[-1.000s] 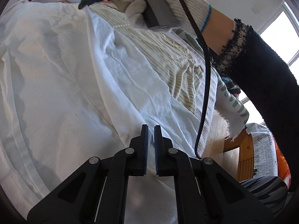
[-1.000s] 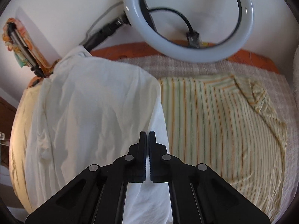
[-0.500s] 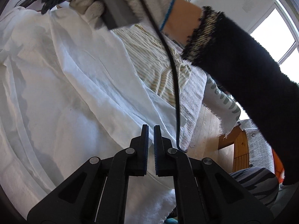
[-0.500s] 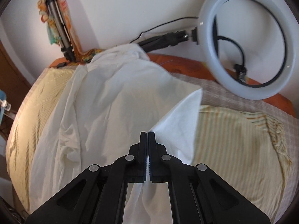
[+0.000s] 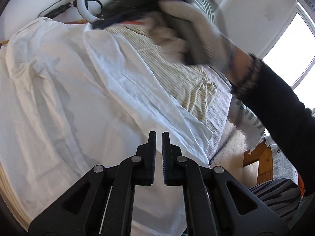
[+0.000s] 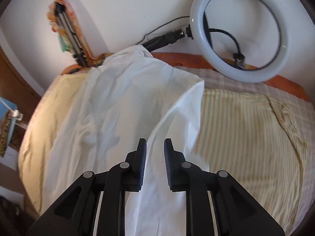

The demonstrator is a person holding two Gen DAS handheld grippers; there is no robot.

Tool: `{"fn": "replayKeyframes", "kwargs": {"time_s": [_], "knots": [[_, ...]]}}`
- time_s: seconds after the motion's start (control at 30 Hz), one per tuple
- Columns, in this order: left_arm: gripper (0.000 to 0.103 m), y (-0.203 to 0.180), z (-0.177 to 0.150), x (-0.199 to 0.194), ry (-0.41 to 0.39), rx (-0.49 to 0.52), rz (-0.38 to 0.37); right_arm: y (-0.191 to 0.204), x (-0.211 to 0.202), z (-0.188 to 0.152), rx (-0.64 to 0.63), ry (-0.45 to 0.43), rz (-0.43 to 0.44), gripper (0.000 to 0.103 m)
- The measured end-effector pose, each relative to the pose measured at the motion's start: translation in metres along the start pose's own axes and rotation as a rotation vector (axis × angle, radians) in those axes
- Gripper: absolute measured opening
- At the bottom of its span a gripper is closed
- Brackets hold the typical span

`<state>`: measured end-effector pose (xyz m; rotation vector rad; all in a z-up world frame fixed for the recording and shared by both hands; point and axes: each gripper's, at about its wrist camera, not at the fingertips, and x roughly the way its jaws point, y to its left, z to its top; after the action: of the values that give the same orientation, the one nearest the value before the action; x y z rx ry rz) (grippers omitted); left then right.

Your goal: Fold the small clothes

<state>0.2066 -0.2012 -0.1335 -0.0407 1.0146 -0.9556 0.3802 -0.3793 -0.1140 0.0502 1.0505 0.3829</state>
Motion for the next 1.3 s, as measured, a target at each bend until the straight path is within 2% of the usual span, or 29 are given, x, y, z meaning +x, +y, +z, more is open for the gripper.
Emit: {"fn": "replayKeyframes", "kwargs": {"time_s": [0.1, 0.2, 0.3, 0.37, 0.47, 0.57, 0.67, 0.83, 1.0, 1.1, 1.17, 1.23, 1.3], "knots": [[0.003, 0.008, -0.002, -0.013, -0.020, -0.019, 0.026, 0.007, -0.037, -0.056, -0.017, -0.010, 0.032, 0.017], [0.003, 0.017, -0.002, -0.021, -0.037, -0.049, 0.031, 0.016, -0.051, -0.104, -0.032, 0.015, 0.001, 0.016], [0.003, 0.019, -0.002, -0.024, -0.047, -0.076, 0.030, 0.021, -0.053, -0.144, -0.024, 0.035, -0.007, 0.016], [0.003, 0.019, -0.001, -0.024, -0.052, -0.091, 0.024, 0.028, -0.045, -0.158, -0.042, 0.055, -0.025, 0.016], [0.003, 0.019, 0.003, -0.027, -0.056, -0.109, 0.029, 0.039, -0.030, -0.170, -0.069, 0.091, -0.028, 0.016], [0.003, 0.020, 0.002, -0.028, -0.062, -0.116, 0.047, 0.057, -0.024, -0.167, -0.122, 0.080, -0.019, 0.016], [0.003, 0.024, 0.004, -0.032, -0.076, -0.134, 0.065, 0.075, -0.026, -0.164, -0.160, 0.060, 0.058, 0.016], [0.003, 0.031, 0.015, -0.025, -0.085, -0.168, 0.059, 0.097, -0.023, -0.177, -0.229, 0.093, 0.141, 0.016], [0.003, 0.019, 0.020, 0.007, -0.015, -0.114, 0.048, 0.085, -0.049, -0.193, -0.189, 0.093, 0.225, 0.016], [0.003, 0.009, 0.020, 0.022, 0.016, -0.085, 0.034, 0.065, -0.067, -0.198, -0.142, 0.089, 0.207, 0.017], [0.003, 0.000, 0.021, 0.024, 0.017, -0.074, 0.013, 0.046, -0.081, -0.201, -0.098, 0.069, 0.174, 0.021], [0.003, -0.012, 0.022, 0.025, 0.024, -0.029, 0.021, 0.022, -0.093, -0.206, -0.011, 0.039, 0.139, 0.044], [0.003, -0.026, 0.020, 0.030, 0.046, 0.021, 0.039, -0.005, -0.101, -0.213, 0.091, 0.012, 0.100, 0.048]]}}
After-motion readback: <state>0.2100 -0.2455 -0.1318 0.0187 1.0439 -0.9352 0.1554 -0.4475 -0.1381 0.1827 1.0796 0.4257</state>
